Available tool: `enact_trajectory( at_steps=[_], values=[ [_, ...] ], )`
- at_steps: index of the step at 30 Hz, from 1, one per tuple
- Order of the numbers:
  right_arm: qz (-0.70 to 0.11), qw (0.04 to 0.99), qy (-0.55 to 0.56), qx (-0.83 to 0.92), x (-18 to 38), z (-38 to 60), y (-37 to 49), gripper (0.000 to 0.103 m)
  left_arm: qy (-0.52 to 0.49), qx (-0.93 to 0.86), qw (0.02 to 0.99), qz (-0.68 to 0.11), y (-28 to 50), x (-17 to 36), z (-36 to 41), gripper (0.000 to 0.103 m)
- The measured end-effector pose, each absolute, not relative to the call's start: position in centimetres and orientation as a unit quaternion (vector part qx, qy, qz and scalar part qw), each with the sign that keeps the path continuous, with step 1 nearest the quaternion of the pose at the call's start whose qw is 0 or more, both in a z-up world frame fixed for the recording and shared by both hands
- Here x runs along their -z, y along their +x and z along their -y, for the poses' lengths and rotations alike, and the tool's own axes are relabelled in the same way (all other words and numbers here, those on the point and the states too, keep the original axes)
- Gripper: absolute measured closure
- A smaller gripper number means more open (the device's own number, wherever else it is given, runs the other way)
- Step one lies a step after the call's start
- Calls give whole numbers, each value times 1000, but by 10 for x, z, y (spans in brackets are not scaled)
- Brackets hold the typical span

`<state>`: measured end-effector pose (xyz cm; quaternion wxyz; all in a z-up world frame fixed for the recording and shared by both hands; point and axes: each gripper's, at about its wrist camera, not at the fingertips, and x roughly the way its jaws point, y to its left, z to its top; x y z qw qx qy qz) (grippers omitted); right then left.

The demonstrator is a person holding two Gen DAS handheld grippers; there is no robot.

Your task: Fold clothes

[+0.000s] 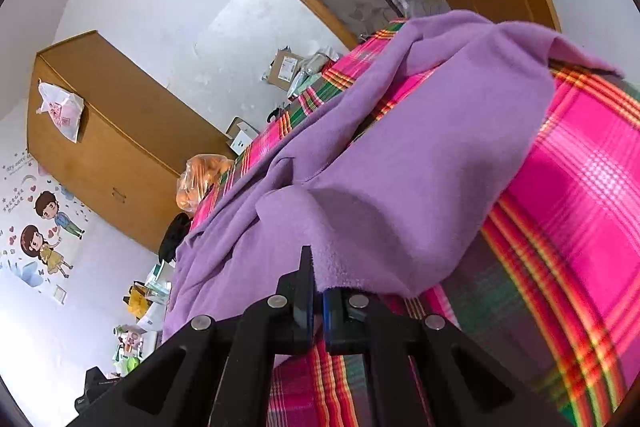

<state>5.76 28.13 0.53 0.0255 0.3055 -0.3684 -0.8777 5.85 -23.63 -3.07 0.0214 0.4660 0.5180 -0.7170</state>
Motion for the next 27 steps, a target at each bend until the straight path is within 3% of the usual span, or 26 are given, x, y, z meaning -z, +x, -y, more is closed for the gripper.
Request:
enact_trajectory(
  at_steps=[27],
  values=[
    [332,-4,292,897,-42,-299,168,100,443,733,-14,-516,116,5,233,94]
  ],
)
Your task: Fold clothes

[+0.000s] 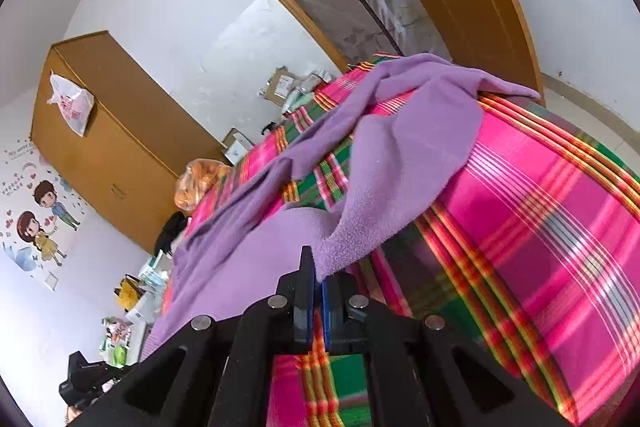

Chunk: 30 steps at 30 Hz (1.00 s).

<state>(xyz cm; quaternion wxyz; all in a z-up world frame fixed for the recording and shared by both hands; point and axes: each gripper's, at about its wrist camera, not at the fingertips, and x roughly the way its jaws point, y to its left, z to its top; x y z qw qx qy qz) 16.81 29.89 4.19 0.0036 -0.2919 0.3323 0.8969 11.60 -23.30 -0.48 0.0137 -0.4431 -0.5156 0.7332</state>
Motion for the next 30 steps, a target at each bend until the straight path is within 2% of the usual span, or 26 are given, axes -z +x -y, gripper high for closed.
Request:
enact_trajectory(
  at_steps=[5,9,12,19,23,30],
  values=[
    [-319,27,-337,-885,-22,-297,162,100,-466,-719,9,515,116,24,234,94],
    [-298,54,-380,-874,-10,-296,156,96,-473,-713,12,518,117,31,238,94],
    [-258,97,-401,-874,-10,-292,156,85,-481,-715,17,508,115,31,241,93],
    [-54,147,-342,-927,-51,-226,161,82,-470,-752,20,462,96,14,262,94],
    [-18,38,-327,-944,-64,-164,141,82,-458,-765,51,450,72,2,267,80],
    [-1,-167,-359,-918,-51,-56,88,82,-477,-778,89,398,16,-8,261,80]
  ],
)
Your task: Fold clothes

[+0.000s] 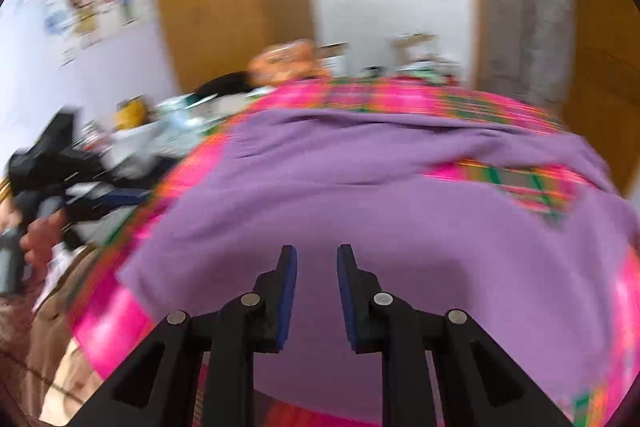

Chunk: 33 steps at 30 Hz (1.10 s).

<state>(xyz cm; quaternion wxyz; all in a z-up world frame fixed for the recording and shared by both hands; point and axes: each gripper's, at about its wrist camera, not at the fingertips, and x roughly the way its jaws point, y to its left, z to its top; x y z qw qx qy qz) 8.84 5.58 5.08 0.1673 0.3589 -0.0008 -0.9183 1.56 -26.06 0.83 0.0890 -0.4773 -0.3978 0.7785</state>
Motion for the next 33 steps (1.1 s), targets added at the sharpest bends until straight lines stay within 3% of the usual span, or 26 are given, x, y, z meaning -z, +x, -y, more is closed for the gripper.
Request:
enact_trajectory(
  at_steps=[8,11,19,23,27,33],
  values=[
    [17,268,400,876,-24,23,61,74,-515,-760,158,363,-39,-2,247,76],
    [28,283,406,868,-20,40,51,56,-524,-757,157,357,-51,1,242,76],
    [4,252,430,867,-10,80,23,55,-551,-738,174,348,-73,15,239,76],
    [-12,229,442,867,-5,88,17,58,-554,-733,184,349,-76,16,238,76],
    [-13,218,441,870,-4,87,16,79,-555,-727,187,358,-78,18,241,76],
    [-5,235,414,879,-20,89,20,82,-548,-728,194,365,-80,12,246,67]
  ],
)
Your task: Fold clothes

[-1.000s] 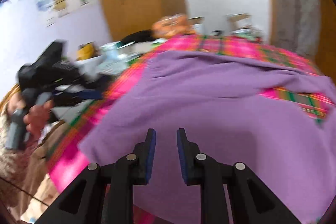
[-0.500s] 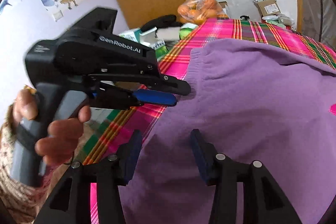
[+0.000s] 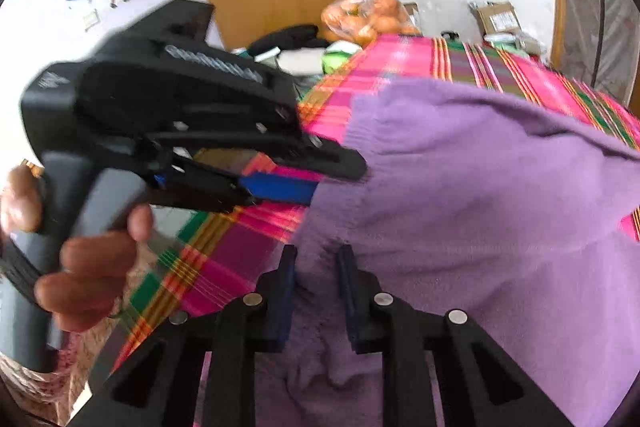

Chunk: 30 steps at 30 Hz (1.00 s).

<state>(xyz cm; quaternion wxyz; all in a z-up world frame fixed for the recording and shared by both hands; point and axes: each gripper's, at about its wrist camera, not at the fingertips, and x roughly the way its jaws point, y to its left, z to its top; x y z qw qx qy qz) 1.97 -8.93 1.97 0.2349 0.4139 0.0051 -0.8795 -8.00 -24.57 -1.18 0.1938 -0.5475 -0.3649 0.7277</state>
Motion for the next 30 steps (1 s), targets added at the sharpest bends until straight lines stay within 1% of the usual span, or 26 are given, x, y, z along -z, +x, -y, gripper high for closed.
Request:
enact_trajectory(
  at_steps=[3,7,12,15,17,20,25,30],
  values=[
    [-13,243,405,881,-27,97,18,82,-537,-731,204,369,-78,5,251,67],
    [-8,251,424,870,-18,103,16,82,-534,-735,188,371,-82,4,257,67],
    [-42,250,438,863,-4,118,16,82,-538,-733,166,382,-89,11,268,67],
    [-57,250,434,864,-6,121,19,81,-531,-738,155,386,-96,10,269,67],
    [-52,248,436,863,-5,121,20,79,-529,-742,149,384,-101,7,267,67],
    [-54,252,442,859,-7,119,24,73,-528,-748,146,374,-114,5,260,67],
    [-45,264,439,858,-14,102,40,73,-512,-761,122,378,-134,1,261,67],
    [-40,277,436,855,-14,84,63,73,-491,-783,118,364,-148,-2,263,67]
  ],
)
